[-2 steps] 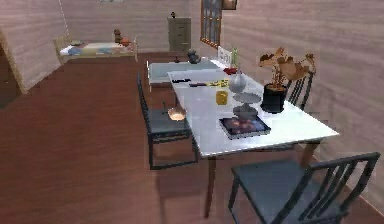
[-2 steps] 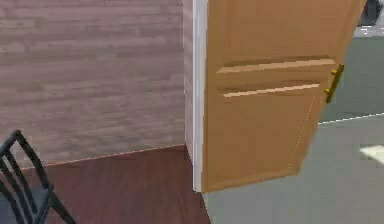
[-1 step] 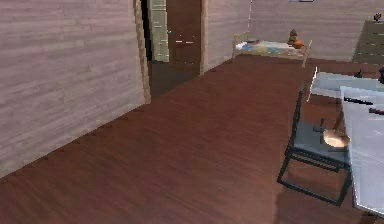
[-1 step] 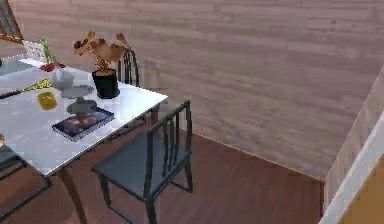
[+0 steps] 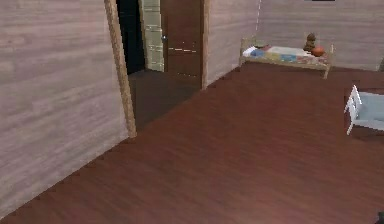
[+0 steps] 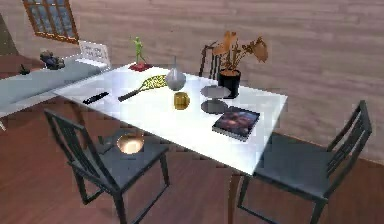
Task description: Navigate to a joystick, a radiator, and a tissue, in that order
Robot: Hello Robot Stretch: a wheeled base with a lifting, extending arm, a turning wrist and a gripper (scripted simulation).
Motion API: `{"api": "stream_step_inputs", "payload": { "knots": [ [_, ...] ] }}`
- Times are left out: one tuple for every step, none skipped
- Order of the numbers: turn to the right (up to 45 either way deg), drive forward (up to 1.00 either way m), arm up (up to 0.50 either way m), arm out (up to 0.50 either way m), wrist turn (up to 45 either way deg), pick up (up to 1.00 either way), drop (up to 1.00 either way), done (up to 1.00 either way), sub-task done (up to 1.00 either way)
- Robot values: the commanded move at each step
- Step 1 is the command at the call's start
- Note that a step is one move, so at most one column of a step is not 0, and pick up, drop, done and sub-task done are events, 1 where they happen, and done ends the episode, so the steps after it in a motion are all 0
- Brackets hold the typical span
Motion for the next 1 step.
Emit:
{"api": "stream_step_inputs", "payload": {
  "knots": [
    [0.0, 1.0, 0.0, 0.0, 0.0, 0.0, 0.0, 0.0, 0.0]
  ]
}}
